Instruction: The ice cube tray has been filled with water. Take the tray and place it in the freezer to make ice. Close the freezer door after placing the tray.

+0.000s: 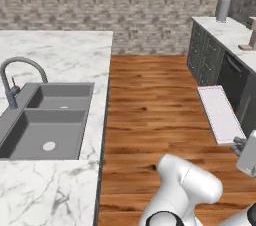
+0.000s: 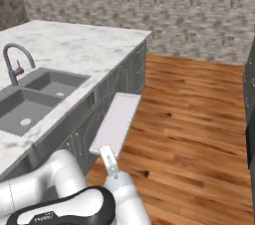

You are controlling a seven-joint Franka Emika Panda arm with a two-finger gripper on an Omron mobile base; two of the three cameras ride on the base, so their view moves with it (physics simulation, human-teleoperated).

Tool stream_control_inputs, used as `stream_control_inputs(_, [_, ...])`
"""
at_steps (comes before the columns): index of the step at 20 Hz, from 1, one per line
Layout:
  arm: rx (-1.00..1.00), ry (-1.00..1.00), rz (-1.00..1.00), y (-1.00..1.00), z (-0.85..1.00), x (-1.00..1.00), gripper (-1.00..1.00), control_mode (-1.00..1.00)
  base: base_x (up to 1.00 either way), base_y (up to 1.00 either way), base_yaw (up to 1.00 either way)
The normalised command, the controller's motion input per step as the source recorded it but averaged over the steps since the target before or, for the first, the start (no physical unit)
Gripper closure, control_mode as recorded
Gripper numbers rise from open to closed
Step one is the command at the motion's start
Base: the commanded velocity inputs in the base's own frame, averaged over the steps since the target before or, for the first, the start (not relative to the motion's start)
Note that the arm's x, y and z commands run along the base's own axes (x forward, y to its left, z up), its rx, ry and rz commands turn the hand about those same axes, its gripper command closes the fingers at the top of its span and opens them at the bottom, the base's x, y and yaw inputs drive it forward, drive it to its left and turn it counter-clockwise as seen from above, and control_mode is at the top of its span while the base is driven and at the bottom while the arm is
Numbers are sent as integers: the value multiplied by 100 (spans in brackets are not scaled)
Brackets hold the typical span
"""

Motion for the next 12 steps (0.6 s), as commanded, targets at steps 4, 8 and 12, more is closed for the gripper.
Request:
stream_control_inputs(4, [0, 0, 0, 0, 0, 0, 100, 100, -24, 23, -31])
stream_control_inputs(8, [0, 0, 0, 0, 0, 0, 100, 100, -42, 1, -10])
stream_control_inputs(12, [0, 0, 0, 0, 0, 0, 100, 100, -49, 0, -1])
